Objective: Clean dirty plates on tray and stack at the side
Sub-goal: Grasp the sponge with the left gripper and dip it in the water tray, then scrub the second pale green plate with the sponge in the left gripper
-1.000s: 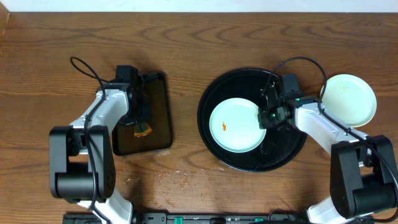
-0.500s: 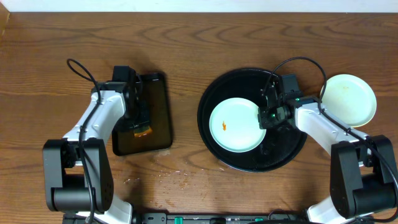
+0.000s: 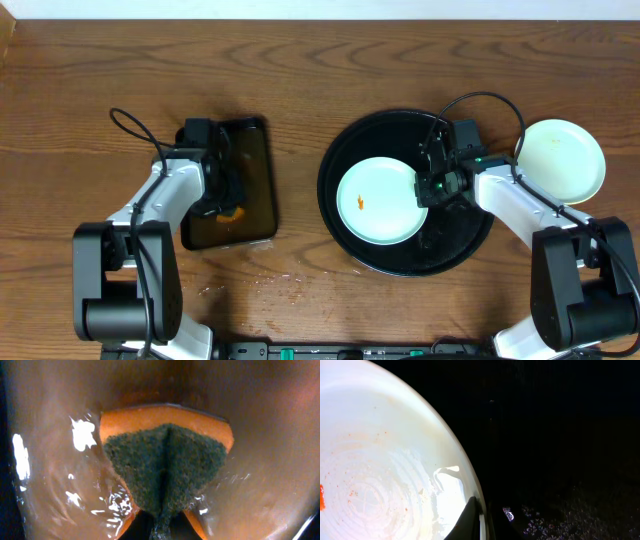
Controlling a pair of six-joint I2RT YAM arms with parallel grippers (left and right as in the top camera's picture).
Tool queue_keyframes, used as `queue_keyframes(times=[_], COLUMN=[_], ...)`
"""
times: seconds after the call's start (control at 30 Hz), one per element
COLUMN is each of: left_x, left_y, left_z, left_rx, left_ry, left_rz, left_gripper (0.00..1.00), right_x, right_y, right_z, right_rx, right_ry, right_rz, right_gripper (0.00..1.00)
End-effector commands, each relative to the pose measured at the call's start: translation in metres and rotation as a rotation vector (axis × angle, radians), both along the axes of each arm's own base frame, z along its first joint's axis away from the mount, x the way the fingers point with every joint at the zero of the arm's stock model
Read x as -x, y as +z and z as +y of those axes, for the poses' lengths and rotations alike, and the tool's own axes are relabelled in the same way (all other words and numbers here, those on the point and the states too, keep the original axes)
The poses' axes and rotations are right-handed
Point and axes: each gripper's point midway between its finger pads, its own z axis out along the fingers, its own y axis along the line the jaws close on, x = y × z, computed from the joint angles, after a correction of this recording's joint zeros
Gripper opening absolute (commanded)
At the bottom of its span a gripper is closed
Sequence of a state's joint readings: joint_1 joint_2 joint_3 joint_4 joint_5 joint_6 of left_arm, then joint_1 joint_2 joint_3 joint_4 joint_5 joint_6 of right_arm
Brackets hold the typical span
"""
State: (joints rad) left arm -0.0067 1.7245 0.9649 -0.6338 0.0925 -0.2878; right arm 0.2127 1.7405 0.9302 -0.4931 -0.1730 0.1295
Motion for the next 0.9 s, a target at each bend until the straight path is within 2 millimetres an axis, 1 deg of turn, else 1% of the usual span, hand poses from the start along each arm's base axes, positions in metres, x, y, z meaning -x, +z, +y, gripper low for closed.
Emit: queue_keyframes(times=[0.0,0.07,0.13,0.17,0.23,0.3,0.37,0.4,0.47,0.5,0.53,0.63,0.7,0.73,0.77,0.8,0.87], left_x=[-0.011,-0.014,-0.017,-0.019,-0.02,-0.022,-0.024,-0.024,-0.023,-0.024,-0.028,-0.034,-0.036,-0.036,-0.034,-0.032,-0.029], left_y=[0.03,0.047,0.063,0.072,0.085,0.097,0.108,0.11,0.112,0.114,0.119,0.128,0.132,0.132,0.131,0.128,0.122], left_z=[-0.001,-0.001,-0.005,-0.012,-0.023,-0.032,-0.041,-0.047,-0.062,-0.073,-0.096,-0.135,-0.164,-0.174,-0.201,-0.216,-0.235], left_rx=[0.005,0.006,0.014,0.039,0.073,0.077,0.081,0.089,0.136,0.169,0.225,0.273,0.309,0.322,0.353,0.368,0.388], left_ry=[0.001,0.0,-0.008,-0.021,-0.049,-0.082,-0.114,-0.13,-0.163,-0.182,-0.214,-0.264,-0.3,-0.312,-0.351,-0.374,-0.396], left_rz=[-0.046,-0.065,-0.095,-0.122,-0.161,-0.205,-0.248,-0.257,-0.263,-0.271,-0.302,-0.363,-0.399,-0.408,-0.423,-0.425,-0.42], left_gripper=[0.07,0.08,0.08,0.07,0.07,0.08,0.07,0.07,0.08,0.08,0.07,0.07,0.07,0.08,0.07,0.07,0.08], right_x=[0.008,0.008,0.006,0.005,0.002,-0.003,-0.005,-0.005,-0.006,-0.006,-0.006,-0.002,-0.001,0.001,0.003,0.004,0.004], right_y=[-0.014,-0.014,-0.014,-0.015,-0.014,-0.012,-0.008,-0.008,-0.008,-0.008,-0.008,-0.012,-0.012,-0.013,-0.013,-0.014,-0.014], right_z=[-0.01,-0.011,-0.016,-0.02,-0.019,-0.013,0.003,0.003,0.002,0.002,0.001,-0.013,-0.013,-0.013,-0.014,-0.014,-0.014], right_rx=[0.048,0.052,0.075,0.086,0.082,0.048,-0.024,-0.024,-0.023,-0.023,-0.02,0.024,0.022,0.018,0.011,0.012,0.012], right_ry=[-0.024,-0.032,-0.084,-0.122,-0.137,-0.122,-0.033,-0.036,-0.04,-0.039,-0.058,-0.219,-0.235,-0.265,-0.309,-0.311,-0.31], right_rz=[0.043,0.043,0.045,0.044,0.035,0.016,-0.004,-0.003,-0.004,-0.007,-0.004,0.036,0.046,0.057,0.076,0.079,0.079], right_gripper=[0.04,0.04,0.03,0.03,0.03,0.03,0.03,0.01,0.01,0.01,0.01,0.01,0.01,0.01,0.01,0.01,0.01])
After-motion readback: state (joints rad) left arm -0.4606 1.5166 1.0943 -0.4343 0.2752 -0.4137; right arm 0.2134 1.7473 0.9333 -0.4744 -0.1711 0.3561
